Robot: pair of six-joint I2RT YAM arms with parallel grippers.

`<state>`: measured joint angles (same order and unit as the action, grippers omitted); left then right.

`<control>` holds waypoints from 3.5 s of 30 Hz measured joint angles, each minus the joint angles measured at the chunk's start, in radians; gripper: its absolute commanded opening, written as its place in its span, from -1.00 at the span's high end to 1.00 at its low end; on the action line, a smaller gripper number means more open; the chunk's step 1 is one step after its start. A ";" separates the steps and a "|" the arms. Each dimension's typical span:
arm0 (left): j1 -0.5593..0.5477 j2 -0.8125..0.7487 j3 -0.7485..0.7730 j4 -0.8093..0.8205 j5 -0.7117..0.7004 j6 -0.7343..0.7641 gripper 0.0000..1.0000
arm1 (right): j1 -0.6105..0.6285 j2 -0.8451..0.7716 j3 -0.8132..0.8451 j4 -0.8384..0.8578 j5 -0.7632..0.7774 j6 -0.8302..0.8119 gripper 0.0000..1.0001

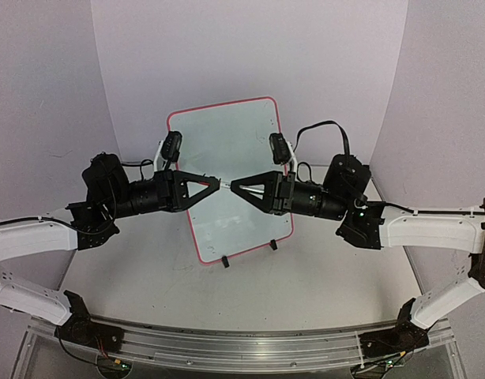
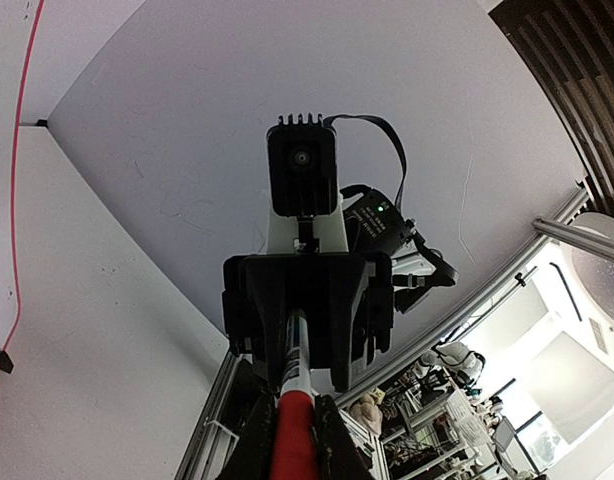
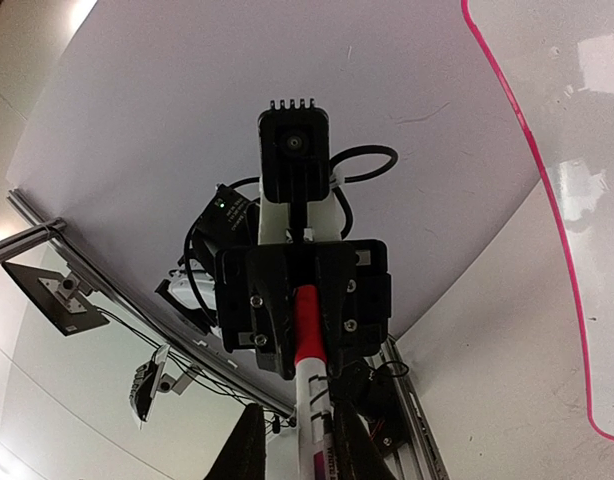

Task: Write a sentence on the whiteboard
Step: Open the pen cap from the whiteboard marker, then place the pen cap at the center of the board, then hold the whiteboard on the whiteboard stand.

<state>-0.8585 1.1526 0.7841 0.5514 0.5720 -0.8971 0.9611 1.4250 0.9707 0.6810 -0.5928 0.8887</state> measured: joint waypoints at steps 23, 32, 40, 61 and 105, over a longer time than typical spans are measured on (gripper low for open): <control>0.072 -0.081 -0.056 -0.054 -0.159 -0.053 1.00 | -0.099 -0.115 -0.182 0.036 0.053 0.016 1.00; 0.164 -0.111 -0.055 -0.100 -0.173 -0.089 1.00 | -0.150 -0.267 -0.267 -0.009 0.054 0.009 1.00; 0.169 -0.253 -0.112 -0.518 -0.236 -0.026 1.00 | -0.152 -0.328 -0.149 -0.382 0.095 -0.204 1.00; 0.196 0.043 -0.313 -0.775 -0.333 0.024 0.69 | -0.140 -0.283 -0.109 -0.565 0.110 -0.333 1.00; 0.522 0.146 0.492 -1.116 0.032 0.731 -0.98 | -0.155 0.056 0.366 -0.683 0.049 -0.387 1.00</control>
<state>-0.3365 1.2985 1.2766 -0.5649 0.6041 -0.1664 0.8065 1.4813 1.3367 -0.0021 -0.5440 0.5013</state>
